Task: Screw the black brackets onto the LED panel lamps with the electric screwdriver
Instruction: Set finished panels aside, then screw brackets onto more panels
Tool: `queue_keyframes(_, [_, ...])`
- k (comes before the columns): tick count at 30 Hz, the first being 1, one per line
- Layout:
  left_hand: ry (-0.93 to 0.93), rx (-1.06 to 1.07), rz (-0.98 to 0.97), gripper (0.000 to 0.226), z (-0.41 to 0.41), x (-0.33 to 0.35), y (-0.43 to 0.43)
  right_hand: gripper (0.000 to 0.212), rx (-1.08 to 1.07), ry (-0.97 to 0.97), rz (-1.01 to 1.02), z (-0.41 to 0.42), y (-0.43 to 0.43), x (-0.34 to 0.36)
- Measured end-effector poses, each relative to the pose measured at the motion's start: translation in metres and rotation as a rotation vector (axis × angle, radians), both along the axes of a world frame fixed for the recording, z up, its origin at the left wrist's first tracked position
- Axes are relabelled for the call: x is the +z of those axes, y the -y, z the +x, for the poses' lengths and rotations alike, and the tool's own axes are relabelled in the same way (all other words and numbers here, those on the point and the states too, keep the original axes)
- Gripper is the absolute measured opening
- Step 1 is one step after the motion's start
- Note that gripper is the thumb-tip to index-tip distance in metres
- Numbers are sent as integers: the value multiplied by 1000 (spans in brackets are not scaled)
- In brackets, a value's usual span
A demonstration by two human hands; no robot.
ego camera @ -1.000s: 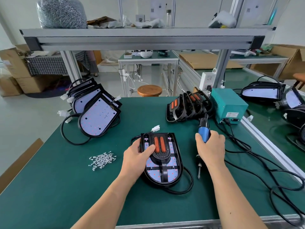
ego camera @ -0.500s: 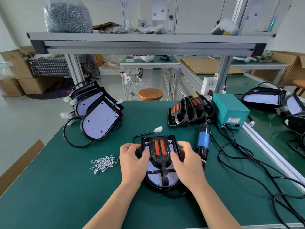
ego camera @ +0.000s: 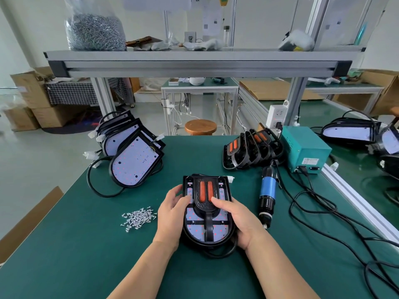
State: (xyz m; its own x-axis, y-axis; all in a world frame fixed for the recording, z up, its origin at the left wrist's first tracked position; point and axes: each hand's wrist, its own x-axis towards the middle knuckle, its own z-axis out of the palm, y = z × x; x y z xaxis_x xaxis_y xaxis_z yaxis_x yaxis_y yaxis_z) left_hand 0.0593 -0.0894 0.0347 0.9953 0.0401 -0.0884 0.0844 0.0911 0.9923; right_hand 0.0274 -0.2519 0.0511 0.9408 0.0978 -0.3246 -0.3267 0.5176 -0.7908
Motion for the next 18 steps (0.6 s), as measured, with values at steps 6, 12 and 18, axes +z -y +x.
queue_keyframes(6, [11,-64,-47,40,-2,1,1,44,47,-8,87,0,5,-1])
queue_keyframes(12, [27,-113,-49,44,-5,2,3,42,90,-19,124,-4,5,-4])
queue_keyframes(18, [3,-158,14,65,-3,-2,2,44,69,35,138,-2,5,-6])
